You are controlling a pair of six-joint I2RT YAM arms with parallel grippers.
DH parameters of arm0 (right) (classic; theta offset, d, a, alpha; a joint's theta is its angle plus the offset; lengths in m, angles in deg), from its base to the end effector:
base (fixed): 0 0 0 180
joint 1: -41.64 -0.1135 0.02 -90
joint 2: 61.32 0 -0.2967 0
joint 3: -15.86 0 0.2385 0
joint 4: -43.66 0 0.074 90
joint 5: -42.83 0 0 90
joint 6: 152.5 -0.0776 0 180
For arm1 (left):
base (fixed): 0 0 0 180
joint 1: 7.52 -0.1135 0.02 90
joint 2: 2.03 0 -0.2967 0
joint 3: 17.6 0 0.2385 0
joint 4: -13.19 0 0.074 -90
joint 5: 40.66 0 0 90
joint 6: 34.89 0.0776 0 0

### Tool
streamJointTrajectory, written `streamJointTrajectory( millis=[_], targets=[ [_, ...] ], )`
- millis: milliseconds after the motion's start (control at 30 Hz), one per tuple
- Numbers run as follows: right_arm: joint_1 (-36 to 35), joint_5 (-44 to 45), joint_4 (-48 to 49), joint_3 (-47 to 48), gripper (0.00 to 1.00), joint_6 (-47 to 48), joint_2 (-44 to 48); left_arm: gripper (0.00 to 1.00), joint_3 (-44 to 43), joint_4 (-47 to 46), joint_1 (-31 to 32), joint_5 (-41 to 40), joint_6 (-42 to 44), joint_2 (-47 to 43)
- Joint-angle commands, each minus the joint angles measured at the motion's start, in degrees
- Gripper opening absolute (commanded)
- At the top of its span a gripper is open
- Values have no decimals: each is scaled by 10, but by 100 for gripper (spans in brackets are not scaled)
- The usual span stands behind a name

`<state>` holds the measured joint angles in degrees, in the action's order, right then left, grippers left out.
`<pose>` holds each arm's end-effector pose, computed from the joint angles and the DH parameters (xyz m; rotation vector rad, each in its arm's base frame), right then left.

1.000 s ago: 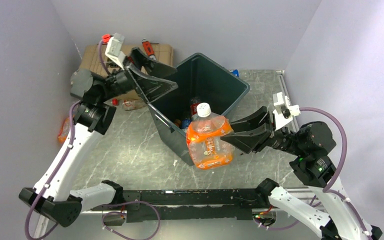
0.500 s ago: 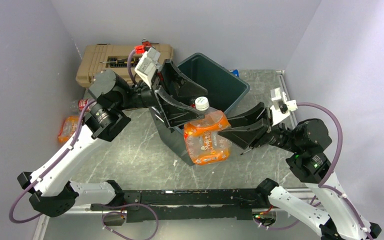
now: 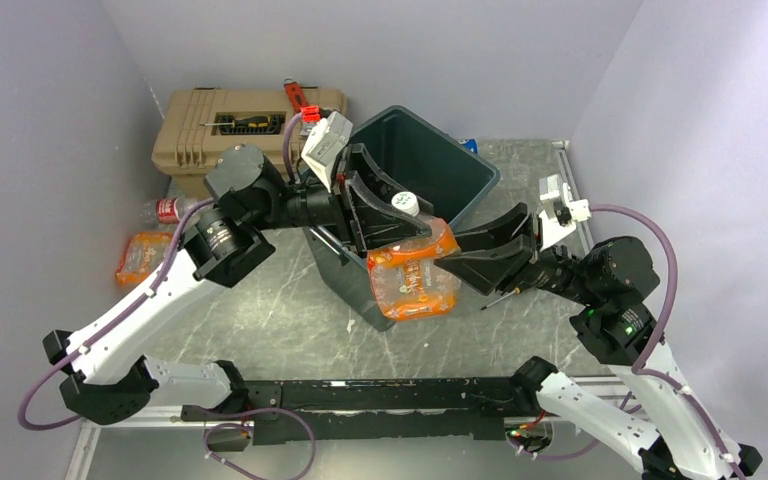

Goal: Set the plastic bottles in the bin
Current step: Place the plastic bottle in the trash bin.

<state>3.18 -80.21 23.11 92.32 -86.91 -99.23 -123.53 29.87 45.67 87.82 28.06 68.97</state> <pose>0.0557 0.0982 0.4874 -0.6963 1.2443 1.2817 0.1093 -0.2266 0.5728 0.9480 1.1777 -1.5765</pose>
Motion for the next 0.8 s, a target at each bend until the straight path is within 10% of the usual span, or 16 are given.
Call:
streamJointTrajectory(
  millis=[0, 100, 167, 333, 767],
  targets=[
    [-3, 12, 30, 2, 0, -7, -1, 26, -16, -5, 10, -22, 37, -9],
    [-3, 6, 25, 2, 0, -7, -2, 0, -2, -16, 12, -40, 41, -19],
    [-3, -3, 23, 2, 0, -9, -2, 0, 5, -24, 13, -49, 43, -27],
    [-3, -2, 15, 4, 95, -12, 15, 0, 36, -66, 14, -96, 59, -55],
    [-3, 188, -164, 43, 100, 38, 134, 0, -19, -59, 14, -283, 256, -89]
  ],
)
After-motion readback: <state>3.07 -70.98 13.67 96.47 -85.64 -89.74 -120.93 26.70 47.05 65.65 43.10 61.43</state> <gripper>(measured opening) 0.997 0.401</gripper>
